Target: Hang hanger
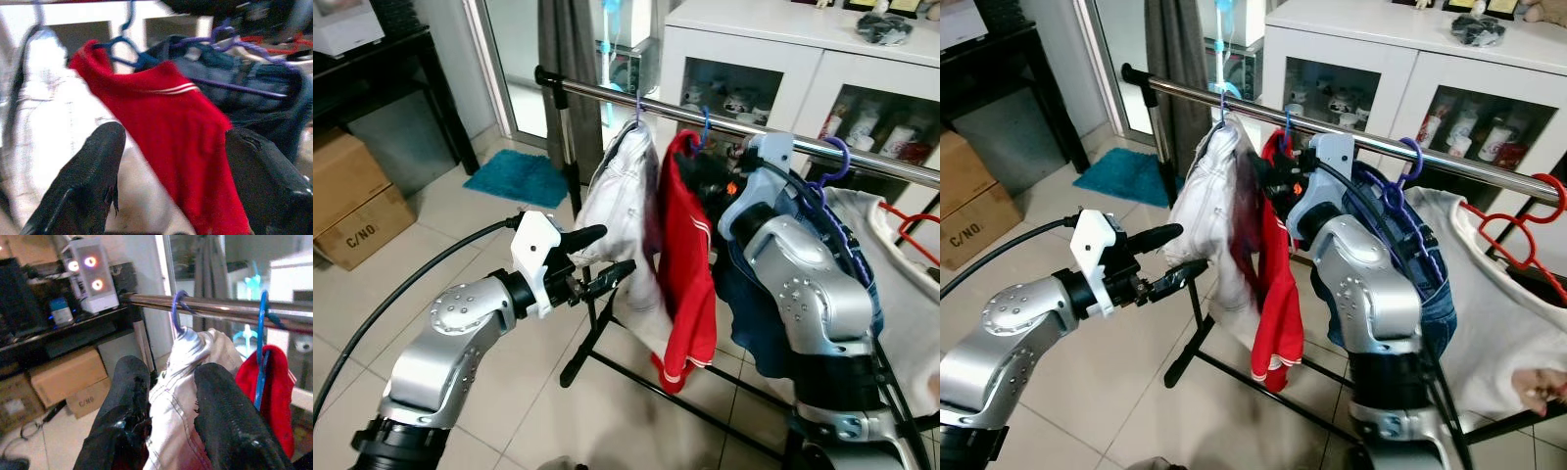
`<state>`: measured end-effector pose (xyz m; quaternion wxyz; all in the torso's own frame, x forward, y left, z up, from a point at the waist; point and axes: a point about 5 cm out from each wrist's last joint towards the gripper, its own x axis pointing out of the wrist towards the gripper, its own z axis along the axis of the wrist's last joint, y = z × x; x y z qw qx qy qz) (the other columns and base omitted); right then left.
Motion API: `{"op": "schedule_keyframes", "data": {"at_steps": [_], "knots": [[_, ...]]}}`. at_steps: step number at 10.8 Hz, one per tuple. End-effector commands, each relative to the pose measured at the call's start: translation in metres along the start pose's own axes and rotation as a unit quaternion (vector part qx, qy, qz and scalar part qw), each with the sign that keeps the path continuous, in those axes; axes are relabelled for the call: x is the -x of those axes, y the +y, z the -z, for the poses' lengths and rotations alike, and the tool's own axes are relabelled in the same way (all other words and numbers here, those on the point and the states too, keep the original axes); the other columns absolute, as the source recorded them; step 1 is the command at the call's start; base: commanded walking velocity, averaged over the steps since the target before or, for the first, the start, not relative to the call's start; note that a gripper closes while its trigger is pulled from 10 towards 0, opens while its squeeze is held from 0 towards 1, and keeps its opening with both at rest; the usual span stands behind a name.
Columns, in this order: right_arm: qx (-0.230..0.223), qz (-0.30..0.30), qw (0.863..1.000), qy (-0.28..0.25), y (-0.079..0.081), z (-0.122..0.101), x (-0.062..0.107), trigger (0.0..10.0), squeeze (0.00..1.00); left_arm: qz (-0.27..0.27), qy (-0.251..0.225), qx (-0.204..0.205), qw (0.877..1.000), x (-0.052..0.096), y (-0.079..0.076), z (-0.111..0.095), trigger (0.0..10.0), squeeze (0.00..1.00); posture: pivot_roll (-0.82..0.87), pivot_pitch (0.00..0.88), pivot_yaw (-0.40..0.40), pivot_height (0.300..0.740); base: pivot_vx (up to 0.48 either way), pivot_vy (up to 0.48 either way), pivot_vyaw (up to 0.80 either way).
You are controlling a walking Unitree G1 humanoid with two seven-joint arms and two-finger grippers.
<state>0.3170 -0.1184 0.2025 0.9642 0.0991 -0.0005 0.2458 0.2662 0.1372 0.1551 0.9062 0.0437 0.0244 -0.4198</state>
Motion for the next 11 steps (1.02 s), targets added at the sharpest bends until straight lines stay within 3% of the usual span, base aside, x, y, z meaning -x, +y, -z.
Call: {"op": "schedule_keyframes", "data": {"at_steps": [1, 2, 3, 5, 8, 10, 11], "knots": [[0.009, 0.0, 1.0, 0.003, -0.004, -0.003, 0.006, 10.0, 0.0, -0.016, 0.002, -0.021, 1.0, -0.002, 0.003, -0.003, 10.0, 0.0, -0.11, 0.0, 0.023, 0.74, 0.0, 0.0, 0.0], [0.024, 0.024, 0.999, 0.009, -0.016, -0.005, 0.017, 10.0, 0.0, -0.054, 0.003, -0.018, 0.998, -0.001, 0.006, 0.0, 10.0, 0.0, -0.11, 0.0, 0.011, 0.74, 0.0, 0.0, 0.0], [0.053, 0.052, 0.997, 0.019, -0.029, -0.003, 0.033, 10.0, 1.0, -0.08, -0.011, -0.008, 0.997, 0.001, 0.005, 0.0, 10.0, 0.0, -0.12, 0.0, 0.007, 0.74, 0.0, 0.0, 0.0], [0.086, 0.078, 0.992, 0.047, -0.041, 0.006, 0.048, 10.0, 1.0, -0.113, -0.014, -0.007, 0.993, -0.005, 0.009, 0.0, 10.0, 0.0, -0.12, 0.0, 0.025, 0.74, 0.0, -0.15, 0.0], [0.092, 0.1, 0.99, 0.036, -0.041, 0.005, 0.047, 10.0, 1.0, -0.114, -0.017, -0.017, 0.993, -0.009, 0.009, -0.002, 10.0, 0.0, -0.12, 0.0, 0.012, 0.74, 0.0, -0.352, 0.0], [0.114, 0.118, 0.986, 0.028, -0.05, -0.002, 0.049, 10.0, 1.0, -0.097, -0.01, -0.032, 0.995, -0.012, 0.007, -0.002, 10.0, 0.0, -0.11, 0.0, 0.017, 0.74, 0.0, -0.18, 0.0], [0.123, 0.12, 0.985, 0.034, -0.053, -0.002, 0.05, 10.0, 1.0, -0.078, -0.006, -0.018, 0.997, -0.007, 0.004, 0.001, 10.0, 0.0, -0.11, 0.0, 0.016, 0.74, 0.0, 0.0, 0.0]]}}
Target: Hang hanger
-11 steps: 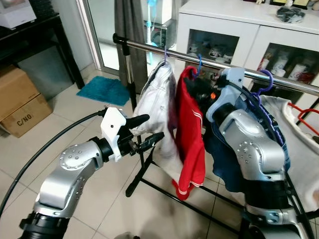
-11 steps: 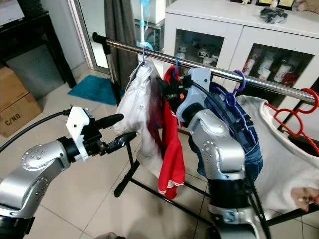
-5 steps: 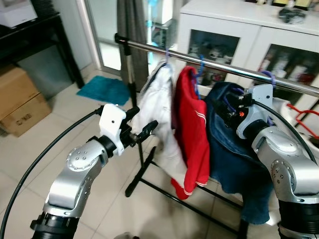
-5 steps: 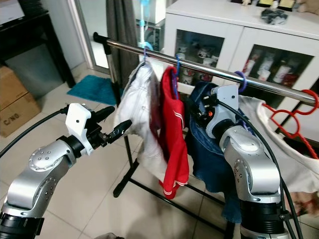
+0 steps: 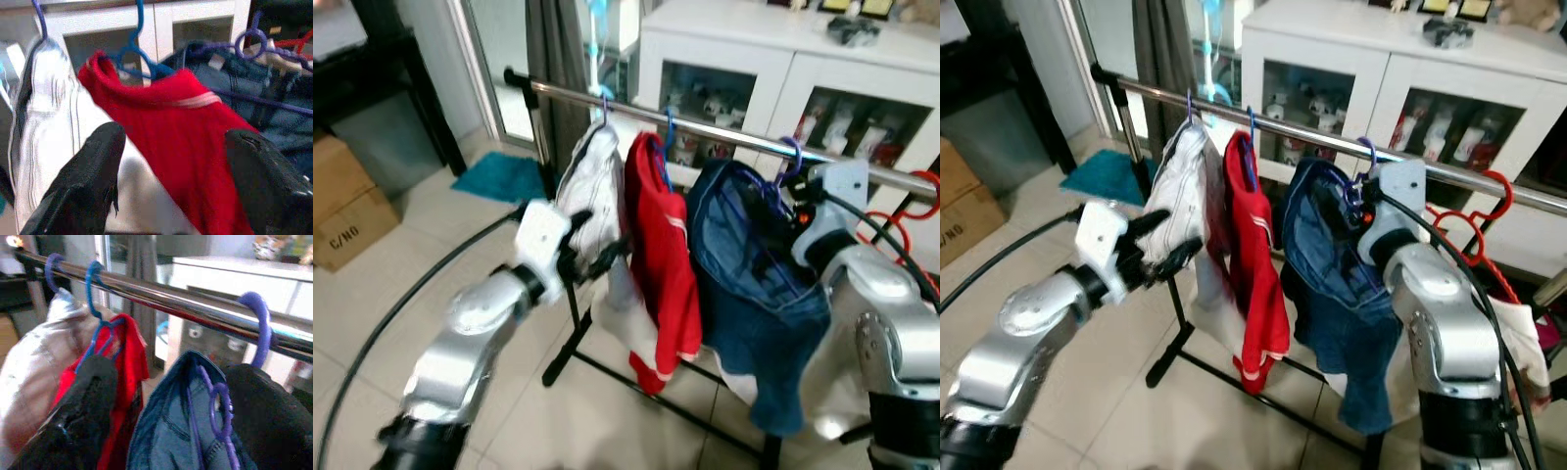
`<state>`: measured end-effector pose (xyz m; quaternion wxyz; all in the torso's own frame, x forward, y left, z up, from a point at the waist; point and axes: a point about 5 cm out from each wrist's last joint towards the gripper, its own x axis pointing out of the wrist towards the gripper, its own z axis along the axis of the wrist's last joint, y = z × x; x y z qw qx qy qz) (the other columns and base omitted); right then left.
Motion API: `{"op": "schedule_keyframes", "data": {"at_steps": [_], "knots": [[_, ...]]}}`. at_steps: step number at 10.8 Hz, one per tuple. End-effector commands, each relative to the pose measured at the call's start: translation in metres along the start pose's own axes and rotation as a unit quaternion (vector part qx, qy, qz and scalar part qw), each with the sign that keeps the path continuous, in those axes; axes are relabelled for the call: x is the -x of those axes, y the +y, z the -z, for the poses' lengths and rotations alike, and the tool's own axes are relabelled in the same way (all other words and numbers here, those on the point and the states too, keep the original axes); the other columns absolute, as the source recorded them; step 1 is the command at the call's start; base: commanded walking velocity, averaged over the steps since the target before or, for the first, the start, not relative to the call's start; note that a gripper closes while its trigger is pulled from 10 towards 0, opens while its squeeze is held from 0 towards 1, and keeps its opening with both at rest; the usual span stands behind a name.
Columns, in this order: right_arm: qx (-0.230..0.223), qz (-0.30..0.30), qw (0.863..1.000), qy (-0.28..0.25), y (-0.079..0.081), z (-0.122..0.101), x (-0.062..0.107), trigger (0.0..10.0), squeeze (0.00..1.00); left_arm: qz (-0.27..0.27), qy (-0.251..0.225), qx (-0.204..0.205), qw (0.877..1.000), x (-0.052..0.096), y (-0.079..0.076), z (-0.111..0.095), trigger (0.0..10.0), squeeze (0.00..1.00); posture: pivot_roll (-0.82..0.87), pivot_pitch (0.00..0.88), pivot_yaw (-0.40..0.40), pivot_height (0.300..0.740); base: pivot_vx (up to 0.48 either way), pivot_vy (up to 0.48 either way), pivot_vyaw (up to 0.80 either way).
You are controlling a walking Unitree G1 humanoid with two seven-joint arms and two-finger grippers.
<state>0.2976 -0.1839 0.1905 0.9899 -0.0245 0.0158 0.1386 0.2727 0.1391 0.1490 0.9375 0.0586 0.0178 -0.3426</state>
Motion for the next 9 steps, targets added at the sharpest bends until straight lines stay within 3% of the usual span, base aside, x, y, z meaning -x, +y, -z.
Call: {"op": "schedule_keyframes", "data": {"at_steps": [1, 2, 7, 8, 9], "knots": [[0.005, 0.002, 1.0, 0.013, -0.005, 0.002, 0.001, 10.0, 1.0, 0.024, -0.007, 0.005, 1.0, 0.0, -0.005, -0.003, 10.0, 0.0, -0.12, 0.0, 0.01, 0.74, 0.0, 0.0, 0.0], [0.006, -0.018, 0.999, 0.039, -0.005, 0.006, -0.001, 10.0, 1.0, 0.057, -0.012, 0.012, 0.998, 0.001, -0.009, -0.005, 10.0, 0.0, -0.12, 0.0, 0.009, 0.74, 0.0, 0.0, 0.0], [-0.001, 0.025, 0.992, 0.12, -0.027, 0.018, -0.032, 10.0, 0.97, 0.163, 0.023, 0.026, 0.986, 0.005, -0.018, -0.001, 10.0, 0.0, -0.11, 0.0, 0.013, 0.74, 0.0, 0.0, 0.0], [-0.003, 0.036, 0.991, 0.128, -0.032, 0.019, -0.037, 10.0, 0.0, 0.167, 0.025, 0.023, 0.985, 0.005, -0.018, -0.001, 10.0, 0.0, -0.1, 0.0, 0.004, 0.74, 0.0, 0.0, 0.0], [-0.005, 0.054, 0.99, 0.133, -0.037, 0.019, -0.041, 10.0, 0.0, 0.168, 0.026, 0.021, 0.985, 0.006, -0.017, -0.001, 10.0, 0.0, -0.1, 0.0, -0.003, 0.74, 0.0, 0.0, 0.0]]}}
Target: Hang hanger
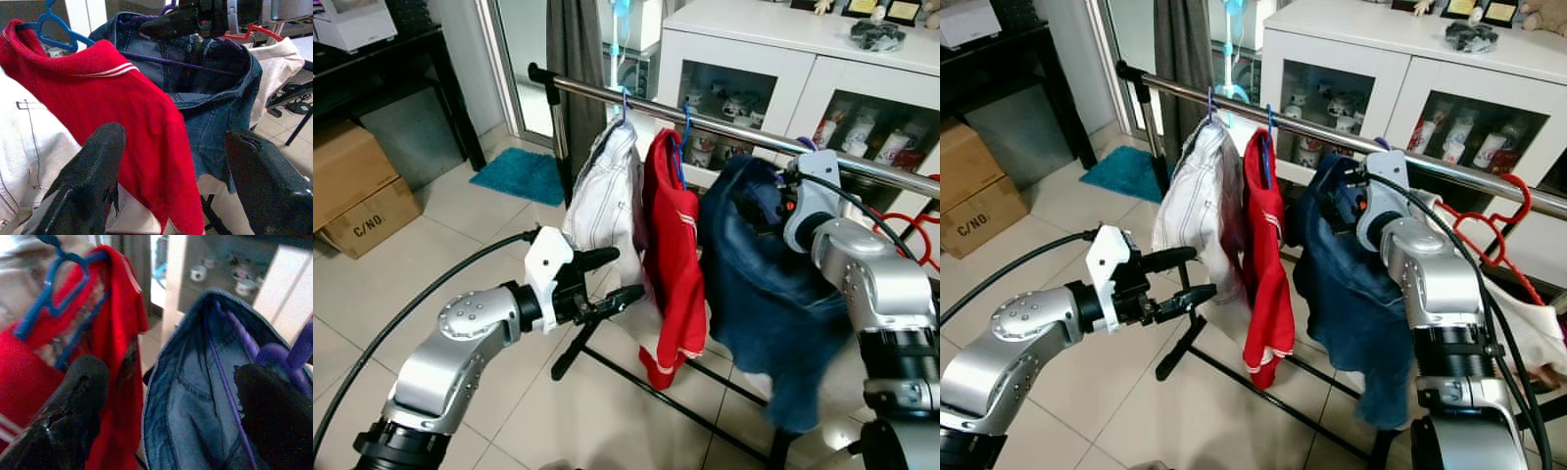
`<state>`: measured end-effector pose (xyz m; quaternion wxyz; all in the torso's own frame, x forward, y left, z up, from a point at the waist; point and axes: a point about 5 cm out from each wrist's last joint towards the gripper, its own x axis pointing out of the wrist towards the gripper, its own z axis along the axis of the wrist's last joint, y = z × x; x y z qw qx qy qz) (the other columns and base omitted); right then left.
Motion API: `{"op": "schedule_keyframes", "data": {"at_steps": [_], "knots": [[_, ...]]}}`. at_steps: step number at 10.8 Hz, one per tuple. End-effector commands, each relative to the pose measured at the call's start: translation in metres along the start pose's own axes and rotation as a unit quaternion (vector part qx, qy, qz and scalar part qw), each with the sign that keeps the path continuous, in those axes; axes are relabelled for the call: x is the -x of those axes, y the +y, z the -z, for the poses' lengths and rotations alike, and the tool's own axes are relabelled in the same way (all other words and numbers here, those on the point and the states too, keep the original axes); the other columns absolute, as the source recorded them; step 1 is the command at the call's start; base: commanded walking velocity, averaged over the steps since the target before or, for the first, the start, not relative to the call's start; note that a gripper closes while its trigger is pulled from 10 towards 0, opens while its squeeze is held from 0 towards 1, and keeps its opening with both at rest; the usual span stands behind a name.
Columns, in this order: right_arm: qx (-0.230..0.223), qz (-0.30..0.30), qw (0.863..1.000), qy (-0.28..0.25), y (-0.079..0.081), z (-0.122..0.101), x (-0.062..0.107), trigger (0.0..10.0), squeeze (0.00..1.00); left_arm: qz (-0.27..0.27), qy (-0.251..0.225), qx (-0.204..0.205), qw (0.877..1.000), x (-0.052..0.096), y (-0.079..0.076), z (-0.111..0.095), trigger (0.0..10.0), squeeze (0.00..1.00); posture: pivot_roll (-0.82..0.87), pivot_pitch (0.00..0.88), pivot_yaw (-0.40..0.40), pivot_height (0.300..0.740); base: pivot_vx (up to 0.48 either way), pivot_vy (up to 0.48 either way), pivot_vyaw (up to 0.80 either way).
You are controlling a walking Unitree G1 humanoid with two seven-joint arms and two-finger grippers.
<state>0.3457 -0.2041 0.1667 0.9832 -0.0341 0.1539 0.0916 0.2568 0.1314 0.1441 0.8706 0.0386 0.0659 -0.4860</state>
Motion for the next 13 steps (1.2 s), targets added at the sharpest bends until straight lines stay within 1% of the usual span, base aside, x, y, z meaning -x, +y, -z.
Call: {"op": "schedule_keyframes", "data": {"at_steps": [1, 2, 3, 4, 5, 6, 7, 8, 9, 10, 11, 12, 13], "knots": [[-0.001, 0.01, 1.0, -0.008, -0.006, -0.009, 0.002, 10.0, 0.0, 0.003, -0.003, -0.005, 1.0, 0.002, -0.001, -0.004, 10.0, 0.0, -0.1, 0.0, -0.006, 0.74, 0.0, 0.0, 0.0], [-0.003, -0.014, 1.0, -0.012, -0.003, -0.011, 0.008, 10.0, 0.0, 0.003, -0.002, -0.003, 1.0, 0.003, -0.002, -0.004, 10.0, 0.0, -0.09, 0.0, -0.006, 0.74, 0.0, 0.0, 0.0], [-0.006, -0.06, 0.998, -0.021, 0.0, -0.011, 0.018, 10.0, 0.0, 0.003, -0.002, -0.004, 1.0, 0.003, -0.002, -0.004, 10.0, 0.0, -0.09, 0.0, -0.004, 0.74, 0.0, 0.0, 0.0], [-0.004, -0.1, 0.995, -0.019, 0.001, -0.008, 0.029, 10.0, 0.0, 0.002, -0.001, -0.005, 1.0, 0.004, -0.001, -0.004, 10.0, 0.0, -0.1, 0.0, 0.0, 0.74, 0.0, 0.0, 0.0], [0.02, -0.079, 0.997, -0.005, -0.014, -0.003, 0.037, 10.0, 0.0, 0.005, 0.001, -0.009, 1.0, 0.002, 0.001, -0.005, 10.0, 0.0, -0.1, 0.0, 0.009, 0.74, 0.0, 0.0, 0.0], [0.026, -0.077, 0.997, -0.005, -0.023, -0.005, 0.045, 10.0, 0.0, 0.015, 0.001, -0.01, 1.0, 0.0, 0.001, -0.006, 10.0, 0.0, -0.12, 0.0, 0.023, 0.74, 0.0, 0.0, 0.0], [0.031, -0.071, 0.997, -0.002, -0.027, -0.006, 0.049, 10.0, 0.0, 0.025, 0.001, -0.01, 1.0, -0.003, 0.0, -0.007, 10.0, 0.0, -0.12, 0.0, 0.023, 0.74, 0.0, 0.0, 0.0], [0.026, -0.032, 0.999, -0.02, -0.032, -0.011, 0.043, 10.0, 0.0, 0.031, 0.0, -0.013, 0.999, -0.005, 0.001, -0.008, 10.0, 0.0, -0.13, 0.0, 0.04, 0.74, 0.0, 0.0, 0.0], [0.029, -0.023, 0.999, -0.027, -0.031, -0.014, 0.039, 10.0, 0.0, 0.032, 0.0, -0.014, 0.999, -0.007, 0.002, -0.009, 10.0, 0.0, -0.13, 0.0, 0.04, 0.74, 0.0, 0.0, 0.0], [0.025, -0.027, 0.999, -0.027, -0.026, -0.015, 0.032, 10.0, 0.0, 0.03, -0.001, -0.015, 0.999, -0.006, 0.004, -0.009, 10.0, 0.0, -0.13, 0.0, 0.034, 0.74, 0.0, 0.0, 0.0], [0.022, -0.015, 0.999, -0.022, -0.026, -0.012, 0.025, 10.0, 0.0, 0.029, -0.002, -0.015, 0.999, -0.006, 0.004, -0.009, 10.0, 0.0, -0.13, 0.0, 0.031, 0.74, 0.0, 0.0, 0.0], [0.008, 0.003, 1.0, -0.014, -0.028, -0.009, 0.016, 10.0, 0.0, 0.028, -0.002, -0.015, 0.999, -0.007, 0.004, -0.009, 10.0, 0.0, -0.12, 0.0, 0.026, 0.74, 0.0, 0.0, 0.0], [-0.003, 0.011, 1.0, -0.011, -0.028, -0.008, 0.011, 8.0, 0.0, 0.027, -0.002, -0.017, 0.999, -0.006, 0.005, -0.009, 10.0, 0.0, -0.12, 0.0, 0.022, 0.74, 0.0, 0.0, 0.0]]}}
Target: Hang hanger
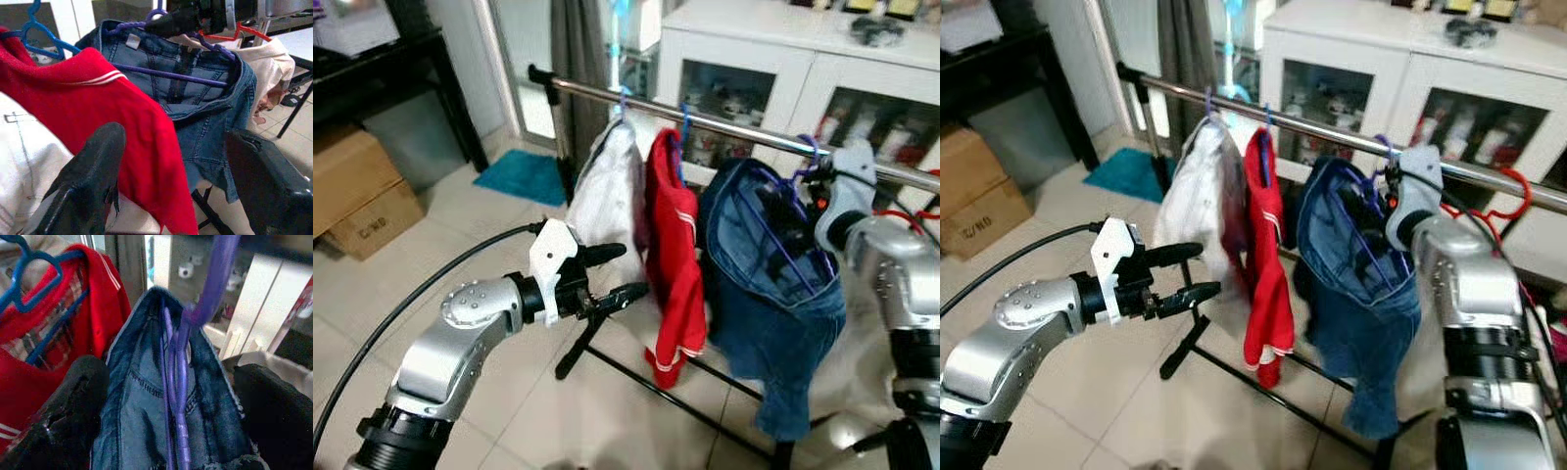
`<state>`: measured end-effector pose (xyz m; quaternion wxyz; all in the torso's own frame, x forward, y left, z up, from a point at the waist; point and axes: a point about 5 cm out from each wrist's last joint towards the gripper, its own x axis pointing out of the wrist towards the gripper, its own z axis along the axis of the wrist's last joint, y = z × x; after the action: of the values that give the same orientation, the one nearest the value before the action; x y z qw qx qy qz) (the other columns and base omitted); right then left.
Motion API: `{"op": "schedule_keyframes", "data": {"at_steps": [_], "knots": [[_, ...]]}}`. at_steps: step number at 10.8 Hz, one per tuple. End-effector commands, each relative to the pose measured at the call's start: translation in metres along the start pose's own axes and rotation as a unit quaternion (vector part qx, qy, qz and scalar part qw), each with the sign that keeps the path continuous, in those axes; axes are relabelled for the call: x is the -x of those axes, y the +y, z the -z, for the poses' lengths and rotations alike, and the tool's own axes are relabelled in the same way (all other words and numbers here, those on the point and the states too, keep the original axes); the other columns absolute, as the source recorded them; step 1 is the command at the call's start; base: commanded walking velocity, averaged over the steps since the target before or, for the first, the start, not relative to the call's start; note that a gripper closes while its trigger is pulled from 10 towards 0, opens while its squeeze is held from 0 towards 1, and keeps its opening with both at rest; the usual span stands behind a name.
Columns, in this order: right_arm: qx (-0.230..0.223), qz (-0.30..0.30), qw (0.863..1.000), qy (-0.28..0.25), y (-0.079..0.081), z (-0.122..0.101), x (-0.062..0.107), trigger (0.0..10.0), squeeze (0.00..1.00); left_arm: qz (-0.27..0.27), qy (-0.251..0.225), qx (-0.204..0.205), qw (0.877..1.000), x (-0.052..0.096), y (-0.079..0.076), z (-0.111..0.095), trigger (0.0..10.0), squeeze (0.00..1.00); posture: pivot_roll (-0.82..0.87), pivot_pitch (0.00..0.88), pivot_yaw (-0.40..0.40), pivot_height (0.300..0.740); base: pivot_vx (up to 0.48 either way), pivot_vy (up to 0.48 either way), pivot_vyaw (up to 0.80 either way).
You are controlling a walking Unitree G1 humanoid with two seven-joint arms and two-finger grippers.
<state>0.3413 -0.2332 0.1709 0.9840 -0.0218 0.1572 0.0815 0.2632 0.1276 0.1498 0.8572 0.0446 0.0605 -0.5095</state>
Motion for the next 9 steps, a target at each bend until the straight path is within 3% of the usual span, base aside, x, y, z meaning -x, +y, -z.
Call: {"op": "schedule_keyframes", "data": {"at_steps": [1, 9], "knots": [[0.0, 0.011, 1.0, -0.011, -0.0017, -0.0079, -0.0032, 0.0, 0.0, -0.002, -0.001, -0.008, 1.0, 0.0001, 0.0021, -0.0024, 10.0, 0.0, -0.12, 0.0, 0.018, 0.74, 0.0, 0.0, 0.0], [-0.008, 0.014, 1.0, -0.004, -0.0058, -0.0041, -0.0092, 0.0, 0.0, -0.001, -0.007, -0.009, 1.0, -0.0029, 0.0013, -0.0012, 10.0, 0.0, -0.13, 0.0, 0.017, 0.74, 0.0, 0.0, 0.0]]}}
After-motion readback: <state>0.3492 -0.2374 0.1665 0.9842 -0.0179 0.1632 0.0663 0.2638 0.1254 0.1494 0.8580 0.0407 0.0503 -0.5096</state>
